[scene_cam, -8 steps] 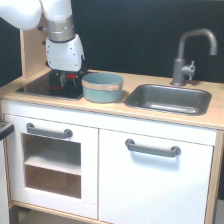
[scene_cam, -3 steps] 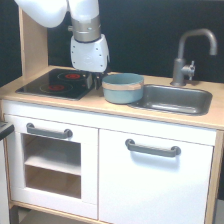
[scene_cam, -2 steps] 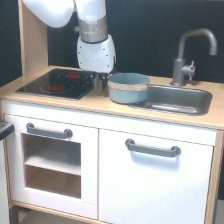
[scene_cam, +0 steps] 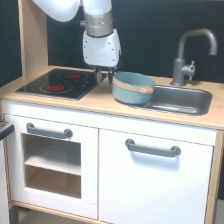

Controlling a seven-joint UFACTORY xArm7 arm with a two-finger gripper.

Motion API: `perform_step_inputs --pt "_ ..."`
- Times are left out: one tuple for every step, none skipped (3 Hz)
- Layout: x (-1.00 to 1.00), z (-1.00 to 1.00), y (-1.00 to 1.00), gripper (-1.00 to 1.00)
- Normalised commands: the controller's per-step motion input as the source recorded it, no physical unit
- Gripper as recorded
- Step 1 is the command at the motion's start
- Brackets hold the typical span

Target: Place the pot in the sink

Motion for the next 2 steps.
perform_step_inputs --pt "-0.28 0.63 0.93 0.99" --pt "1.00 0.76 -0.51 0.87"
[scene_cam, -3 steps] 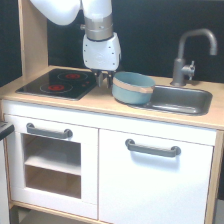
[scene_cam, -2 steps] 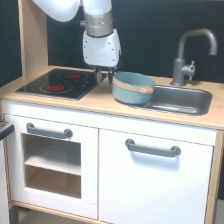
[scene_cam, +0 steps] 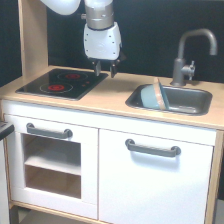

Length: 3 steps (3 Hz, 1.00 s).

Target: Place the pot in the sink

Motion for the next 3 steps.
perform_step_inputs --pt "1.00 1.00 -0.02 0.85" --pt "-0.08 -0.64 0.85 1.00" --pt "0.62 1.00 -0.45 1.00"
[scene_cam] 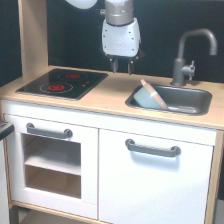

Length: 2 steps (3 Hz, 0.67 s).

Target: Place the pot in the sink

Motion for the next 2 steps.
perform_step_inputs --pt "0.76 0.89 -0.29 1.00" --pt "0.22 0.46 -0.03 1.00"
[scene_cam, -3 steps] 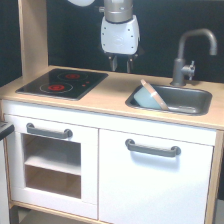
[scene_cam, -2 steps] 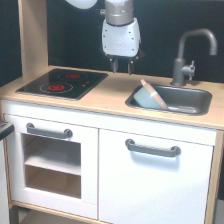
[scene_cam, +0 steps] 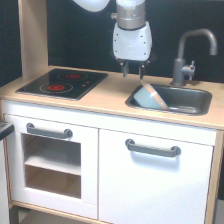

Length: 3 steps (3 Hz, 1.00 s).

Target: Place the pot in the sink

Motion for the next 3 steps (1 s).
perform_step_inputs --pt "0.16 0.37 -0.39 0.81" --pt "0.53 0.83 -0.21 0.78" --pt "-0.03 1.00 -0.26 0.92"
